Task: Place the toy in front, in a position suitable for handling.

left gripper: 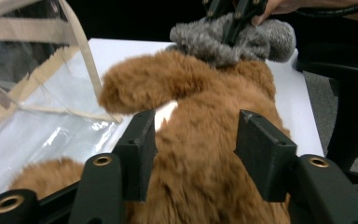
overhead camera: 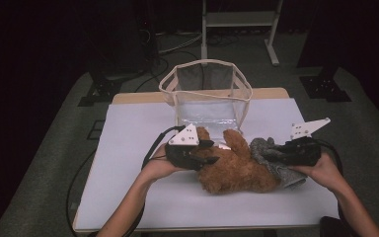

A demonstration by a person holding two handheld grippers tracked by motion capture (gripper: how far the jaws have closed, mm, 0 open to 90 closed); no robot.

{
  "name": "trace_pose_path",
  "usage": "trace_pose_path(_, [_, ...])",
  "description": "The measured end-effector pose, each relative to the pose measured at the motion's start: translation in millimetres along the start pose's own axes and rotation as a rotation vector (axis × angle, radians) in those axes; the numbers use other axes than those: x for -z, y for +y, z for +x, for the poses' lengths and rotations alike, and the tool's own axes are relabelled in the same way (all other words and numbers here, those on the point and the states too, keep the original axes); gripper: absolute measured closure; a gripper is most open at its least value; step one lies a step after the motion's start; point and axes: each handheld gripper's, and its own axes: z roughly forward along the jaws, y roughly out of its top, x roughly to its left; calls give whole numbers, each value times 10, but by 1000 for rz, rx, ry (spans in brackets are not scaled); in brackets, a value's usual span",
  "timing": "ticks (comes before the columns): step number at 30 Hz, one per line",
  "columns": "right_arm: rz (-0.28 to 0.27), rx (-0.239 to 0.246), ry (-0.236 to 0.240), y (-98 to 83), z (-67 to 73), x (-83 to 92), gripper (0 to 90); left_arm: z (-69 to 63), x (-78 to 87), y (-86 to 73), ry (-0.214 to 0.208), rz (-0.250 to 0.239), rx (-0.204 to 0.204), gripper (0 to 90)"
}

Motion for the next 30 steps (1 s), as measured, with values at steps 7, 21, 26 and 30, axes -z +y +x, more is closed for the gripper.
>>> trace_pose_path(7, [11,-8,-4,-35,-6,32,747,-9,33,-282,-51,-29,80,390])
trace_pose_path(21, [20,46,-19,173,102,204,746,-57,-250,-375,-110,-4,118,387])
trace_pose_path(26, [105,109,-20,361,162,12,746,-61,-318,-341,-121,-5,115,394])
trace_pose_path(30, [137,102,-26,281,121,-90,745,-57,-313,-392,-122,-12,130,374])
